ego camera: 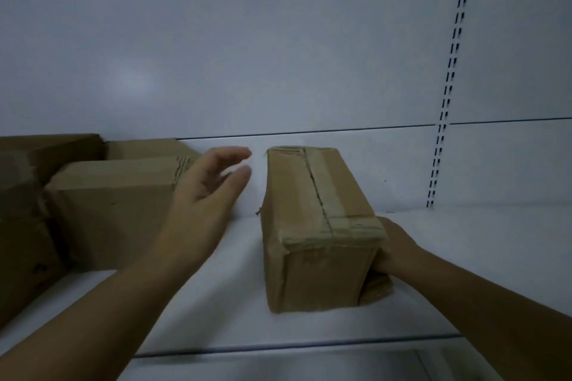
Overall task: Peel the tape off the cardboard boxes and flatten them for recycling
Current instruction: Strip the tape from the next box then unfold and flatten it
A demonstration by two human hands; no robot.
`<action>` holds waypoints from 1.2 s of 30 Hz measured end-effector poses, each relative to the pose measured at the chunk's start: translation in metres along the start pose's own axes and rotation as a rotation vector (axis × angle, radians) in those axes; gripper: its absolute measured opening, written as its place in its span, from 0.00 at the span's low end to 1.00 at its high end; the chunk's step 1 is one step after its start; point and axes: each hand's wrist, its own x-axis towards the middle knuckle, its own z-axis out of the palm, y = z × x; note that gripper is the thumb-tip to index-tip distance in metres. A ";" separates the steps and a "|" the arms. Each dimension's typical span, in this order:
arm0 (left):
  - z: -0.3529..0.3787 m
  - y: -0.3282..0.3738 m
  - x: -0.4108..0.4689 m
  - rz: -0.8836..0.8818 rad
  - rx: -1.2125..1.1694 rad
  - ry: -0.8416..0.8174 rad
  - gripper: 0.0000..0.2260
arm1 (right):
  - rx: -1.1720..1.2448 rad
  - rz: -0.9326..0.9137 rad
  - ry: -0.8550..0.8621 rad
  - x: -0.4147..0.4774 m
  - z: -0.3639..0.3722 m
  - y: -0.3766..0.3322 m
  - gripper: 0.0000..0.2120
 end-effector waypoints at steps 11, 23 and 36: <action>-0.010 -0.027 0.019 0.269 0.570 -0.830 0.36 | -0.080 0.123 0.001 -0.009 0.000 -0.012 0.22; -0.014 -0.044 0.050 0.086 0.378 -0.911 0.40 | -0.021 -0.728 0.150 -0.015 -0.029 -0.048 0.26; -0.009 -0.080 0.017 0.528 0.384 -0.273 0.23 | 0.371 -0.526 0.110 -0.008 -0.008 -0.041 0.22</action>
